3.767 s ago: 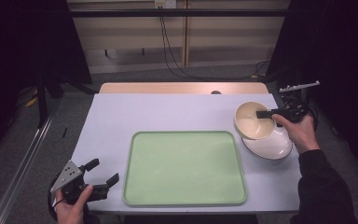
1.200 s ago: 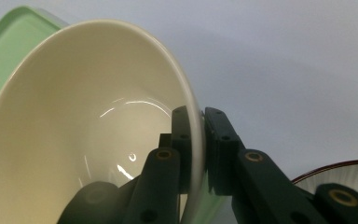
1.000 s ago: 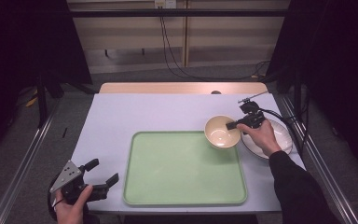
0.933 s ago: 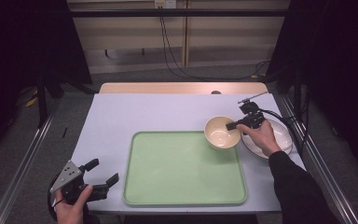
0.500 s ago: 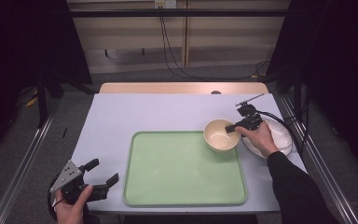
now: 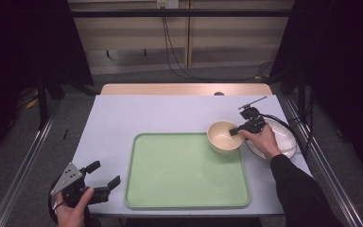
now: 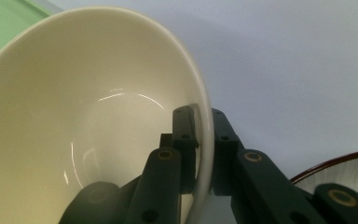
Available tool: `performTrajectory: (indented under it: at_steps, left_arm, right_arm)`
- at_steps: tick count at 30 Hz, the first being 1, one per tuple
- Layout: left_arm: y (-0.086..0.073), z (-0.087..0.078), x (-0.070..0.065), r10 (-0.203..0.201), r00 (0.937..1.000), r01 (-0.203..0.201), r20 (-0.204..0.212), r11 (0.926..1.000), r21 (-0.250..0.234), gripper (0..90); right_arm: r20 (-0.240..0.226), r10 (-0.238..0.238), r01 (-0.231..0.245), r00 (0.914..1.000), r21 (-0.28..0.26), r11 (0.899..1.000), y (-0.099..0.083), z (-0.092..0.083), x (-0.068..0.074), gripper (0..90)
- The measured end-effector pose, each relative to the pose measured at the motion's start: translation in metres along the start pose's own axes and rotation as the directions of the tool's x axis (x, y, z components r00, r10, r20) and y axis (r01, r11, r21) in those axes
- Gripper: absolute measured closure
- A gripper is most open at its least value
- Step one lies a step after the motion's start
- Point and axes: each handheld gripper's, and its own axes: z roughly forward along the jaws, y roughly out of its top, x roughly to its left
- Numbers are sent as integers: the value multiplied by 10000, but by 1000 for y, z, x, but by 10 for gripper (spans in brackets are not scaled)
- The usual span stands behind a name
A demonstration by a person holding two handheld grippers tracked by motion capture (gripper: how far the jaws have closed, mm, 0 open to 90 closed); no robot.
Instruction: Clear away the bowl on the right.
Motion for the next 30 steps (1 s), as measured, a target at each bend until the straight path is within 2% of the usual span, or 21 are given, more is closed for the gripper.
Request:
performTrajectory:
  at_steps: [4, 12, 18, 19, 20, 23, 24, 25, 28, 29, 30]
  left_arm:
    - [0, 0, 0, 13, 10000, -13, -47, 10000, -4, 25]
    - [0, 0, 0, -19, 10000, 19, -53, 10000, -61, 25]
    - [0, 0, 0, 65, 10000, -65, -72, 10000, -17, 25]
    - [0, 0, 0, -31, 10000, 31, -34, 10000, -67, 25]
    - [0, 0, 0, -10, 10000, 9, -35, 10000, -48, 25]
    - [0, 0, 0, 6, 10000, -6, -75, 10000, -51, 25]
    - [0, 0, 0, 6, 10000, -6, -75, 10000, -51, 25]
    - [0, 0, 0, -40, 10000, 40, -52, 10000, -79, 25]
    - [0, 0, 0, -74, 10000, 74, -43, 9999, -101, 25]
    - [0, 0, 0, -75, 10000, 75, -32, 9999, -88, 25]
    - [0, 0, 0, -75, 10000, 75, -32, 9999, -88, 25]
  right_arm:
    - [-35, 13, -12, 10000, 85, 10000, 0, 0, -1, 841]
    - [43, 59, -59, 10000, -75, 10000, -3, 0, 1, 839]
    - [136, -359, 362, 9993, -258, 9990, -5, 1, 2, 825]
    - [193, -678, 685, 9975, -383, 9969, -6, 1, 1, 791]
    - [360, -715, 731, 9968, -462, 9963, -7, 2, 1, 742]
    - [325, -749, 771, 9967, -715, 9945, -7, 0, 0, 658]
    - [325, -749, 771, 9967, -715, 9945, -7, 0, 0, 658]
    - [345, -856, 883, 9957, -863, 9923, -7, 0, 0, 582]
    - [279, -879, 907, 9957, -1257, 9879, -6, -1, -1, 438]
    - [453, -819, 874, 9956, -1371, 9867, -6, -3, -1, 387]
    - [453, -819, 874, 9956, -1371, 9867, -6, -3, -1, 387]
